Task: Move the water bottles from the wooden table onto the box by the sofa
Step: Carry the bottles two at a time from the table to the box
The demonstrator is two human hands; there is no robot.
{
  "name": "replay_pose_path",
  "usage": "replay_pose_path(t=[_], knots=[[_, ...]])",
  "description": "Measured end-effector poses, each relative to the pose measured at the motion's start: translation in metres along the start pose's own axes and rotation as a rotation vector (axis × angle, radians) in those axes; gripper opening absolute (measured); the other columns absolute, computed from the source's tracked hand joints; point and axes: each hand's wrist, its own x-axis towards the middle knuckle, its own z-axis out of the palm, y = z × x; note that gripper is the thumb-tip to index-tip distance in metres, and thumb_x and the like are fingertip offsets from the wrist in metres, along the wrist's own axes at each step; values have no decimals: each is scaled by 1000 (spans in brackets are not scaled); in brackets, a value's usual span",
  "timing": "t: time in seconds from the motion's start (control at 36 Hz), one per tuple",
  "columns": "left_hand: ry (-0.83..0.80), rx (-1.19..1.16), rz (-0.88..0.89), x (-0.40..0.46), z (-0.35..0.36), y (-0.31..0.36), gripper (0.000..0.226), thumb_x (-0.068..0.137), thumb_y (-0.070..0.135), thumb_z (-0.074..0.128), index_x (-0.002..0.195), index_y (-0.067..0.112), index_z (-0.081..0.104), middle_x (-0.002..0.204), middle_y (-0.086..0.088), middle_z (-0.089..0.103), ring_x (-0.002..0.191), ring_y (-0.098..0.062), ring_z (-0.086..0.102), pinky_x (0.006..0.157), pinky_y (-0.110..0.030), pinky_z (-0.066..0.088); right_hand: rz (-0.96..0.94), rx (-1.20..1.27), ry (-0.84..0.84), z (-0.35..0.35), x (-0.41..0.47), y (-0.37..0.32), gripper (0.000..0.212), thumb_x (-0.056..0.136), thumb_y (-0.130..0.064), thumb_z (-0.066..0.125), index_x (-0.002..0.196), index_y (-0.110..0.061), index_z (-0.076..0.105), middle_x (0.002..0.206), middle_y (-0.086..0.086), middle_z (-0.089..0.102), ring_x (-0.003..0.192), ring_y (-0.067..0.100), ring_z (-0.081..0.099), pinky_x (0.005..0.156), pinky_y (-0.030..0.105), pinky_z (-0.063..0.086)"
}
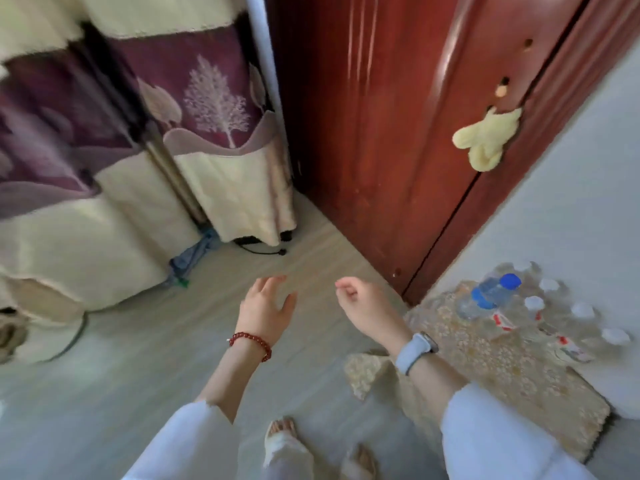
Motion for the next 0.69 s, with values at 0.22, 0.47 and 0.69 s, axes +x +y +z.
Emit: replay_pose_path(t=[0.22,0.47,0.69], knots=[[357,7,-354,-78,-147,-174,34,85,28,59,117,14,57,120,-9,56,114,-28,52,95,-43,43,-295,-224,-410,171,5,-151,27,92,-24,47,115,-15,58,115,6,64,107,23,58,94,34,46],[634,-16,-681,-201,-315,-373,32,86,28,57,115,13,58,118,-9,57,113,-28,52,97,-45,42,-632,-401,-732,425,-55,-342,28,93,-20,47,116,-9,58,115,10,64,108,25,58,92,27,40],[798,-38,-908,-302,-427,-506,32,89,26,54,118,12,56,123,-7,56,115,-24,51,99,-42,40,-885,-514,-967,615,-132,-461,31,94,-23,46,120,-10,55,116,9,62,106,21,58,92,30,43]])
